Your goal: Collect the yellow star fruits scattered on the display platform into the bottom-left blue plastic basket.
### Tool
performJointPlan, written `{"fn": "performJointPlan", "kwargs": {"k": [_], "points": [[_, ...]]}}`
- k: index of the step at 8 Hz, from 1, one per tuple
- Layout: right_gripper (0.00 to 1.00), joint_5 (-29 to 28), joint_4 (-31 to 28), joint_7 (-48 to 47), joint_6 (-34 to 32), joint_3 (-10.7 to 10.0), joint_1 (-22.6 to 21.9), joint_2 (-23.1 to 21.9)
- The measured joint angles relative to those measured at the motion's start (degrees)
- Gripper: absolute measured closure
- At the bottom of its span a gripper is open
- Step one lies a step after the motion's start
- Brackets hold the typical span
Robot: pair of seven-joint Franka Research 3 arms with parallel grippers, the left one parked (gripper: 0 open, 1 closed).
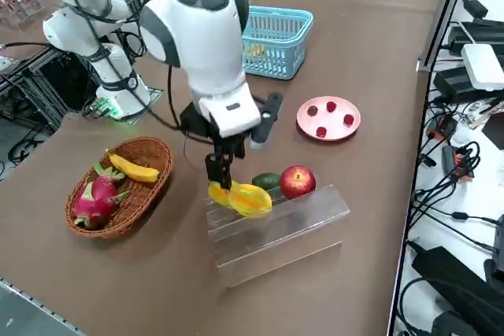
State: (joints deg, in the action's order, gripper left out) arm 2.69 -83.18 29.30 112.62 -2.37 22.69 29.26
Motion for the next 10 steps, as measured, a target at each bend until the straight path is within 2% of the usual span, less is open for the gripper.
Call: {"fn": "performJointPlan", "kwargs": {"k": [1, 4, 10], "points": [[0.01, -0.4, 0.7, 0.1, 1.4, 0.1, 0.4, 1.3], [0.03, -7.5, 0.9, 0.2, 3.6, 0.1, 1.2, 3.7], [0.04, -8.8, 1.2, 0.2, 6.5, 0.2, 1.7, 5.0]]}}
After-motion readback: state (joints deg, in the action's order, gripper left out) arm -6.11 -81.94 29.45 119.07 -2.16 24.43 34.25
